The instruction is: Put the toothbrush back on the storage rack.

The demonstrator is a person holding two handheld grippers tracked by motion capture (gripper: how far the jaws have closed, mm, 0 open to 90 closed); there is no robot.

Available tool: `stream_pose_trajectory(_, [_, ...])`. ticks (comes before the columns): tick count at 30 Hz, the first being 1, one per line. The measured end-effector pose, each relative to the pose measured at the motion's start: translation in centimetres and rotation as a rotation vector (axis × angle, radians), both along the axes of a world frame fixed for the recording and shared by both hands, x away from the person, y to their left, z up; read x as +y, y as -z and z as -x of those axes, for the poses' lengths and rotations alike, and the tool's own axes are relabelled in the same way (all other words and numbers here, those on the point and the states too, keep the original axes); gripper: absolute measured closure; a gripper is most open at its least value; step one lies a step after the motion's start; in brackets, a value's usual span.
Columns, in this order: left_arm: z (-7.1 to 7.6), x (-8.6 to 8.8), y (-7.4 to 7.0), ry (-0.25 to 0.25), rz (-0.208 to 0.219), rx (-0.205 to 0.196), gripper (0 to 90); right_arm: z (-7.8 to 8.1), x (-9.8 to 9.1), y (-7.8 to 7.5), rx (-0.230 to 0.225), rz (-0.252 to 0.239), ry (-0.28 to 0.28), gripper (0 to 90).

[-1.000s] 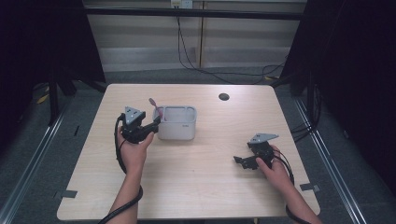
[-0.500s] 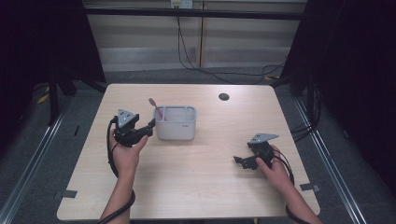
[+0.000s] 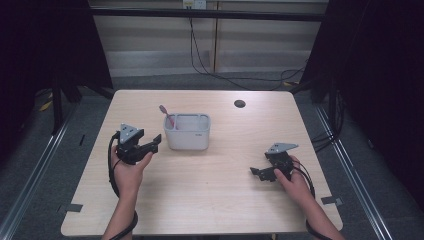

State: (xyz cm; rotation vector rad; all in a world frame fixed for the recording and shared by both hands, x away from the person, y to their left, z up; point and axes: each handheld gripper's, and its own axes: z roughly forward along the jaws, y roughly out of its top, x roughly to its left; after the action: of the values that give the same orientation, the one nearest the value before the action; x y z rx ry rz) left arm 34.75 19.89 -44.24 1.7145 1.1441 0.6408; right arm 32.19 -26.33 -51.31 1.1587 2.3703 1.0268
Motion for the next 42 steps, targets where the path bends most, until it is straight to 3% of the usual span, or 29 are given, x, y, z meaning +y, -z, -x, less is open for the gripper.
stream_pose_trajectory(34, [1.2,2.3,3.2,0.007,-0.045,0.105,32.1,0.0,0.0,0.0,0.0,0.0,0.0,11.3])
stream_pose_trajectory(42, [1.4,2.8,3.8,0.015,-0.036,0.123,31.5,0.0,0.0,0.0,0.0,0.0,0.0,11.3])
